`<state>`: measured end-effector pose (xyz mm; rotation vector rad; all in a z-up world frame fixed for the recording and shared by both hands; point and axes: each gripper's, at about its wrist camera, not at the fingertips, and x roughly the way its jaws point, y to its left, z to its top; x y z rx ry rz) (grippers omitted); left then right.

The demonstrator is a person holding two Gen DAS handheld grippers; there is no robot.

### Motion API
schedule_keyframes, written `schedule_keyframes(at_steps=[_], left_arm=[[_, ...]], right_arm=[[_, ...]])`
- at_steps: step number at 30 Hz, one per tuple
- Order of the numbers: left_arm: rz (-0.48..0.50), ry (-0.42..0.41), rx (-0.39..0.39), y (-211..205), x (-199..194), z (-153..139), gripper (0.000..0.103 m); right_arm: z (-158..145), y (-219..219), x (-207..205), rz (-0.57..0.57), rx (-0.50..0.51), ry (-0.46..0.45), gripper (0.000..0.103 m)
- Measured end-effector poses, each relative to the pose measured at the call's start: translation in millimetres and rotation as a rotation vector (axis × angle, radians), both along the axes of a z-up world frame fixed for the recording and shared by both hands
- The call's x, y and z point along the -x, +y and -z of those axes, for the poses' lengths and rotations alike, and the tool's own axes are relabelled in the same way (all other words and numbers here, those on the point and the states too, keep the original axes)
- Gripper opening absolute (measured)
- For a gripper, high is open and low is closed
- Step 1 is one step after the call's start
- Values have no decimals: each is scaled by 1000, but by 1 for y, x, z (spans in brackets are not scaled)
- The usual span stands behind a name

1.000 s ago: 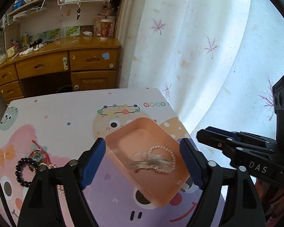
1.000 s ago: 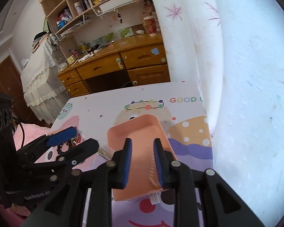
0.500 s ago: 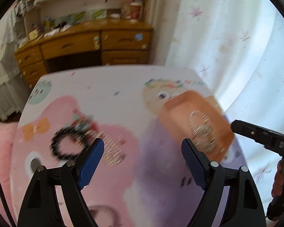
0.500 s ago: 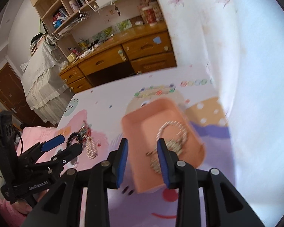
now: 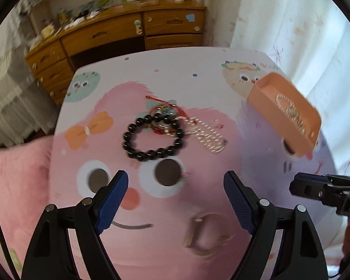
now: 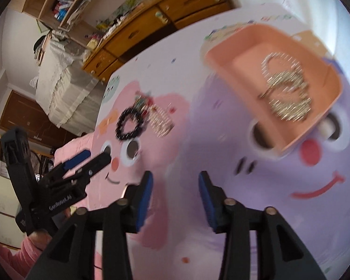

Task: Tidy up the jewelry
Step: 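Move the left tool to the black bead bracelet while the right tool reaches the white watch, then close the left tool on the black bead bracelet while the right tool grasps the watch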

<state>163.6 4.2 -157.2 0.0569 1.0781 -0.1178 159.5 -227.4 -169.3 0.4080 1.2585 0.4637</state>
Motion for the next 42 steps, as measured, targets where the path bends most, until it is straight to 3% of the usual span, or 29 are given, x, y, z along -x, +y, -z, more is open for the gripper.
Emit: schedule_keyframes(at_steps=[5,9,15,21,26,34,39,42], left_arm=[[147,-32,-142,15,-1,1,83],[266,-28,-209,22,-5,7,83],[460,-92,-323,27,-8,22,83],[693,-163,-303,27,-11,41,83],[800,-186,-285,24,-22,58,82],[860,-155,-225,16,-42,76,53],[859,-151,-168,17,-51,75,43],[864,-123,-101,19,-54,75,27]], right_arm=[[13,35,15,-36,9,44,45],[21,60,29,-46,57,50,62],[24,91,49,-87,189,-13,71],[29,129,70,-241,370,-147,72],[33,146,85,-325,484,-257,72],[39,164,91,-358,574,-357,72],[43,165,82,-314,557,-330,72],[46,163,76,-282,546,-317,72]])
